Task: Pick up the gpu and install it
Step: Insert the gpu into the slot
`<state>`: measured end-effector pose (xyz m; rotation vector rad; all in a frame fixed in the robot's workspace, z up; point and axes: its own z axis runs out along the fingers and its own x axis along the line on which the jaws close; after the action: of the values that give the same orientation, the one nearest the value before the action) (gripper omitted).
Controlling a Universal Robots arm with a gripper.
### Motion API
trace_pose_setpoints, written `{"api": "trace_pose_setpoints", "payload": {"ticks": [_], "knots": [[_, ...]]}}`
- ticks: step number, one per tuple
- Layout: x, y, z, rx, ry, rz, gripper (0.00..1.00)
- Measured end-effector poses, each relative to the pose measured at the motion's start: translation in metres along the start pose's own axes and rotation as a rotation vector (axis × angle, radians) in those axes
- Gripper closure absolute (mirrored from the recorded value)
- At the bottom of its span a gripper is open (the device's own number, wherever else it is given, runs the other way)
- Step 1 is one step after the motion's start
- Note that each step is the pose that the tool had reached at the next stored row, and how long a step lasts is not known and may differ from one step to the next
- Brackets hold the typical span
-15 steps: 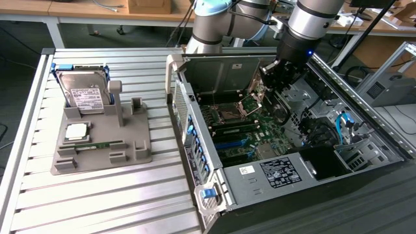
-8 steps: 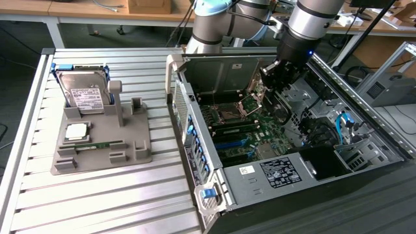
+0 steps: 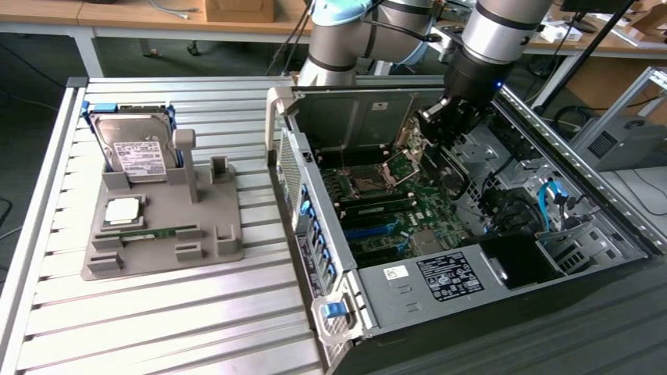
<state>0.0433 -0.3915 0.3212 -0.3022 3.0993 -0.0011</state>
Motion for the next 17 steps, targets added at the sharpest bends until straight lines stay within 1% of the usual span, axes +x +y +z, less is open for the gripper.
{"api": "trace_pose_setpoints", "payload": {"ticks": [3, 5, 6, 17], "knots": [[0.0, 0.0, 0.0002, -0.0015, -0.0002, -0.049, 0.73], [0.0, 0.0, 0.0002, -0.0017, -0.0002, -0.059, 0.73], [0.0, 0.0, 0.0003, -0.0021, -0.0003, -0.073, 0.73], [0.0, 0.0, 0.0006, -0.0033, -0.0004, -0.119, 0.73]]}}
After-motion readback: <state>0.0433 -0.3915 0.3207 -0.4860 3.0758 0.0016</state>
